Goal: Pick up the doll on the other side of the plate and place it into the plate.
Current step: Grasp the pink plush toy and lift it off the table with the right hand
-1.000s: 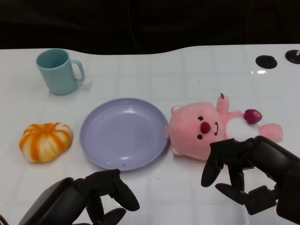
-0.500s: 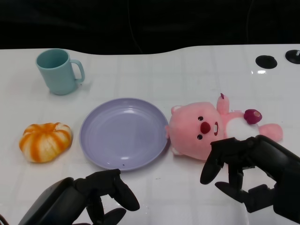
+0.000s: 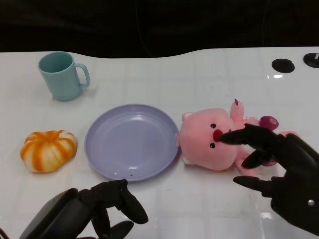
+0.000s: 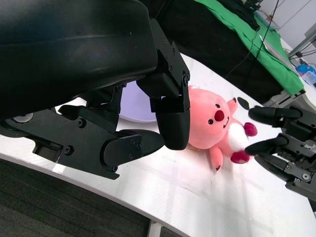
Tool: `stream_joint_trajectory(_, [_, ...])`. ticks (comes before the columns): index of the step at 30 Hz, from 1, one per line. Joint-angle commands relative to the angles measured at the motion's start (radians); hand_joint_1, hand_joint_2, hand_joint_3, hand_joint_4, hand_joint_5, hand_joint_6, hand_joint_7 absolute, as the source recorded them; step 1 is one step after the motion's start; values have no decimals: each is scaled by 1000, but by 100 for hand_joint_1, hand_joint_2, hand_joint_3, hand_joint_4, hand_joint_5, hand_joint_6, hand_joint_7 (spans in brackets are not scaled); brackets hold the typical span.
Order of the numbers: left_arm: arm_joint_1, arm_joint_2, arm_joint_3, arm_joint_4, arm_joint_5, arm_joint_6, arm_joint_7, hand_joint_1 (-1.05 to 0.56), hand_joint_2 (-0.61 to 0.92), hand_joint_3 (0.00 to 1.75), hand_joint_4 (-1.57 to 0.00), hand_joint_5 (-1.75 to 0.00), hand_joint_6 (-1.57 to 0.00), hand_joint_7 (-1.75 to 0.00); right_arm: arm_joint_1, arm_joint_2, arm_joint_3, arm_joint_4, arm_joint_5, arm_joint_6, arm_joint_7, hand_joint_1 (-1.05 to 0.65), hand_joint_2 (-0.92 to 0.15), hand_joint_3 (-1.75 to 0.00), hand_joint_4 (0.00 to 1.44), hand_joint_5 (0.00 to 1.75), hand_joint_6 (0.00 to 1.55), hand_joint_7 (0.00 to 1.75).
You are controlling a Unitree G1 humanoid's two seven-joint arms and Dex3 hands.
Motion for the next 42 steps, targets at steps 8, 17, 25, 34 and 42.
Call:
stream_joint_trajectory(8, [-5,23,-1,-6,18,-9,-6,-24,82,62,-57,-173,-63,-108,-52,-27,12,-18,-131,82,-4,-65,-92,-3,0,70,6,27])
stream_joint_trajectory(17, [-9,25,-11,7,37,-29,3,-23,86,54,-58,-172,-66,-104,-75,-58,40,-18,-244,99,30,-68,-90,0,0,50,4,21])
stream_joint_trajectory(25, [-36,20,-17,39,45,-31,4,-24,87,53,-59,-172,-66,-104,-138,-122,106,52,-365,74,104,-70,-92,-2,0,47,10,20])
stream_joint_trajectory(34, [-38,16,-19,58,42,-45,8,-24,88,51,-58,-171,-65,-105,-229,-105,166,217,-436,20,104,-70,-92,-3,0,60,20,15])
stream_joint_trajectory(42, [-30,18,-19,50,49,-48,8,-25,89,49,-59,-169,-65,-105,-318,-36,189,403,-422,-13,79,-72,-92,-13,0,62,23,12])
